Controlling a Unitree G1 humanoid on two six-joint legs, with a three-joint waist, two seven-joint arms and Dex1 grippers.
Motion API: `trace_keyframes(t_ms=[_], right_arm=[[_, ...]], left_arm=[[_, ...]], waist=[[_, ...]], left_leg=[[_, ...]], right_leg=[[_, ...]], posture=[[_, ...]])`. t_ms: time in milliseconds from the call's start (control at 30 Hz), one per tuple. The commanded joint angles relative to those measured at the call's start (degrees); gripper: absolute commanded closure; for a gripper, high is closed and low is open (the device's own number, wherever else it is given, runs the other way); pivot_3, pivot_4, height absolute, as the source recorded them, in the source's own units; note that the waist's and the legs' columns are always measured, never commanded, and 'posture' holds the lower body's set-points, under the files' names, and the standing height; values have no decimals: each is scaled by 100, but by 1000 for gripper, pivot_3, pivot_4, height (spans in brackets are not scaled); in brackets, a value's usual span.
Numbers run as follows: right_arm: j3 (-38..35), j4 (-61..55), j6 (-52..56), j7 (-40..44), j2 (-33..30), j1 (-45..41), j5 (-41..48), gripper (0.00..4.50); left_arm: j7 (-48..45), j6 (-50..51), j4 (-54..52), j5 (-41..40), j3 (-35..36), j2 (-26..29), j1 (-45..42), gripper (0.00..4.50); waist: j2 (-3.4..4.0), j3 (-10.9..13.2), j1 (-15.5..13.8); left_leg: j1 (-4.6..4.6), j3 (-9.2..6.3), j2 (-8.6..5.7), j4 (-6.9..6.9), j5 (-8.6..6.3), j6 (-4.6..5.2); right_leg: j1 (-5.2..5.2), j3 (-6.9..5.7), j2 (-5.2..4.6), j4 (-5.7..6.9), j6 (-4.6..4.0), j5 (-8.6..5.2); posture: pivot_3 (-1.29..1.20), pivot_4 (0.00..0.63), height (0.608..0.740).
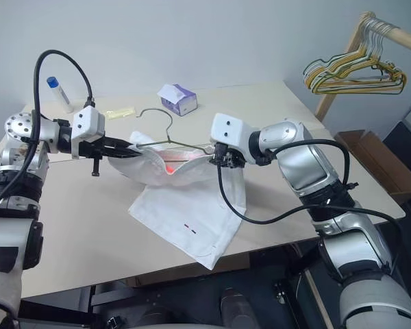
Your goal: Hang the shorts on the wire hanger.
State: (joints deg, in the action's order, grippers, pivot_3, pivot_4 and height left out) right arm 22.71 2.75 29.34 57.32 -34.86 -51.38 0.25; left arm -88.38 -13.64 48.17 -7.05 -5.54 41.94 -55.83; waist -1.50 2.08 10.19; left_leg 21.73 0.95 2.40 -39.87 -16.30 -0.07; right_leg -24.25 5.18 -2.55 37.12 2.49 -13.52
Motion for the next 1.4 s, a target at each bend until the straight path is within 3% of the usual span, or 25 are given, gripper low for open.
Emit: trace_keyframes(t_ms=[33, 200, 300, 467, 633, 833, 1100, 1400], right_arm=[[-325, -29, -227, 50, -54, 42, 86, 2037], [-547, -47, -166, 252, 111, 90, 483, 2037], [-598, -60, -267, 326, 174, 108, 570, 2659], [-632, -155, -334, 455, 160, 160, 665, 4321], [-549, -221, -426, 502, 106, 284, 559, 4421], [-526, -305, -319, 428, 61, 394, 492, 4421], [-727, -528, 205, 162, -68, 666, 497, 4422], [-2110, -1803, 3234, -1104, -149, 1237, 907, 4422]], left_arm=[[-112, 31, -181, -234, 252, 64, -89, 4500], [-353, 135, -306, -415, 326, 15, -62, 4500], [-411, 133, -401, -434, 270, 31, 0, 4500], [-386, 38, -374, -269, 236, 27, 32, 4500], [-307, -71, -300, -365, 356, -94, 14, 4500], [91, -187, 34, -224, 442, -141, -151, 2564], [245, -24, 242, -617, 972, -16, -376, 2], [408, 828, -1112, -1683, 1674, -348, 526, 0]], waist=[[0, 0, 0], [0, 0, 16], [0, 0, 21], [0, 0, 12], [0, 0, 9], [0, 0, 11], [0, 0, 16], [1, -1, -3]], left_leg=[[0, 0, 0, 0, 0, 0], [-1, -1, 0, 0, 0, 0], [-4, -1, 0, 0, 0, 0], [-2, -4, 0, 0, 0, 0], [0, -6, 0, -1, 0, 0], [-1, -7, 0, -2, 0, 0], [-1, -7, 0, -2, 0, 0], [1, -19, 1, -2, 0, 0]], right_leg=[[0, 0, 0, 0, 0, 0], [0, 1, 0, 0, 0, 0], [2, 1, 1, 1, 0, 0], [2, -1, 0, 1, 0, 0], [2, -3, -1, 0, 0, 0], [2, -3, 0, 1, 0, 0], [2, -3, 0, 0, 0, 0], [4, -5, -4, 6, 0, 0]], posture=[[-87, 0, 740], [-89, 0, 740], [-88, 0, 740], [-88, 0, 740], [-92, 0, 740], [-99, 0, 740], [-121, 0, 740], [-159, 0, 740]])
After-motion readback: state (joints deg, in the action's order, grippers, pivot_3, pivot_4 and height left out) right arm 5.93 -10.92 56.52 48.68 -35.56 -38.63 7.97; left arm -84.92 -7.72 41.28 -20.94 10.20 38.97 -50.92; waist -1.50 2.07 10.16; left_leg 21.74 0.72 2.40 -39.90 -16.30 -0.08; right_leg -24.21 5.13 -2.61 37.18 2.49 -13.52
